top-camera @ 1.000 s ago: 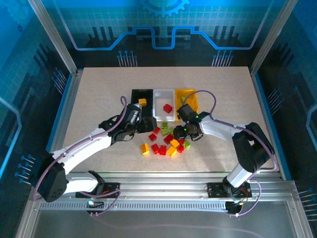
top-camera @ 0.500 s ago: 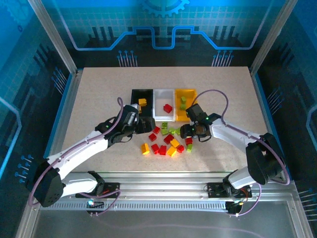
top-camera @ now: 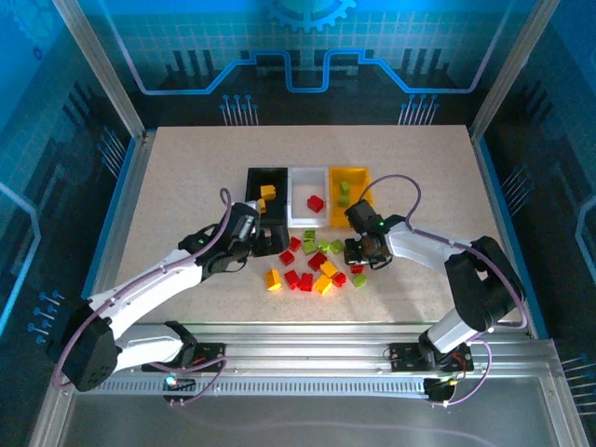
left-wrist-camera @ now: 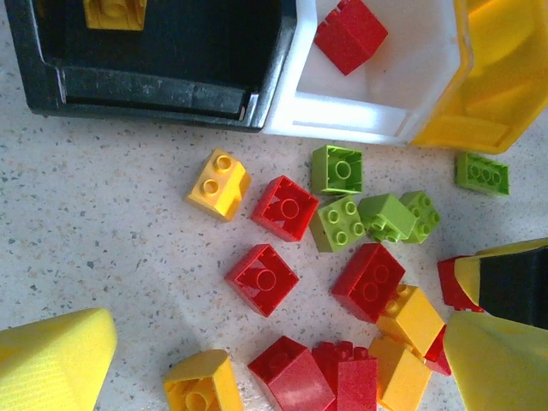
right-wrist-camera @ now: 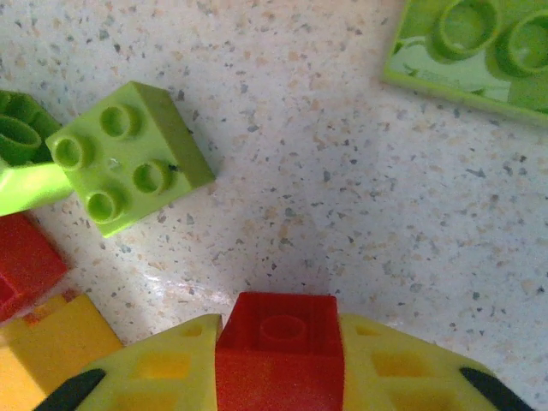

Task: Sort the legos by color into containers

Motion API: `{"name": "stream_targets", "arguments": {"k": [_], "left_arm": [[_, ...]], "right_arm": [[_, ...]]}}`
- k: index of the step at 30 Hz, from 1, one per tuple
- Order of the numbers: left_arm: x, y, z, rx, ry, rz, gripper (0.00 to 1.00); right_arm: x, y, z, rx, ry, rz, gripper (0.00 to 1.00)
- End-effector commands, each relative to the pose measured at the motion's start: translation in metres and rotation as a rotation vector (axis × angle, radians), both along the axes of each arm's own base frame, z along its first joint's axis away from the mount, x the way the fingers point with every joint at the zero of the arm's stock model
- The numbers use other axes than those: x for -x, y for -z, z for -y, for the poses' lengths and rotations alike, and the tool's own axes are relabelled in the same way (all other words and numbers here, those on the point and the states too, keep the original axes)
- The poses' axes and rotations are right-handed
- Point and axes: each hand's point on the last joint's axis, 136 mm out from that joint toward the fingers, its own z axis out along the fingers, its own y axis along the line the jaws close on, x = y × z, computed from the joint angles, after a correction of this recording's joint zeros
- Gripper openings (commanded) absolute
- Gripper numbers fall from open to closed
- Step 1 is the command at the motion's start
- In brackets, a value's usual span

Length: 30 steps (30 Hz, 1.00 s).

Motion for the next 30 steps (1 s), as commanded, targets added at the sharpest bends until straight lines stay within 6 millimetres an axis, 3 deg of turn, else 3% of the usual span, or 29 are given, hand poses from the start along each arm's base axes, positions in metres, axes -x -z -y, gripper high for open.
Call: {"name": "stream_targets", "arguments": {"k": [1,4,7,10,13,18,23,27,30], "left_arm": [[0.006,0.001,-0.008,-0.002,-0.031,0.002,0.99],[0.009,0.005,-0.013,-0.01,-0.043,-0.007,0.99],[0.014,0.01,-0.019,-0.022,-0.058,-0.021,0.99],[0.022,0.016,-0.025,-0.029,-0.066,-0.032,0.99],[0.031,0.02,-0.03,-0.021,-0.064,-0.041,0.99],[0.043,0.028,-0.033,-0.014,-0.053,-0.063,0.98],[0.051,0.036,-0.032,-0.009,-0.032,-0.101,0.98],[0.054,0.041,-0.029,-0.006,-0.014,-0.119,0.98],[0.055,0.045,-0.024,0.002,0.006,-0.137,0.98]], "right_arm": [[0.003,-0.009,0.003,0.005,-0.007,0.031,0.27],[0.001,-0.031,0.003,-0.01,-0.02,0.083,0.23],[-0.012,-0.072,-0.01,-0.065,-0.049,0.166,0.23],[-0.027,-0.104,-0.031,-0.114,-0.086,0.23,0.24],[-0.051,-0.118,-0.055,-0.134,-0.103,0.261,0.26],[-0.105,-0.117,-0.09,-0.125,-0.09,0.302,0.29],[-0.153,-0.1,-0.111,-0.068,-0.061,0.306,0.29],[-0.177,-0.089,-0.116,-0.032,-0.033,0.302,0.3],[-0.187,-0.083,-0.118,-0.029,-0.011,0.283,0.37]]}}
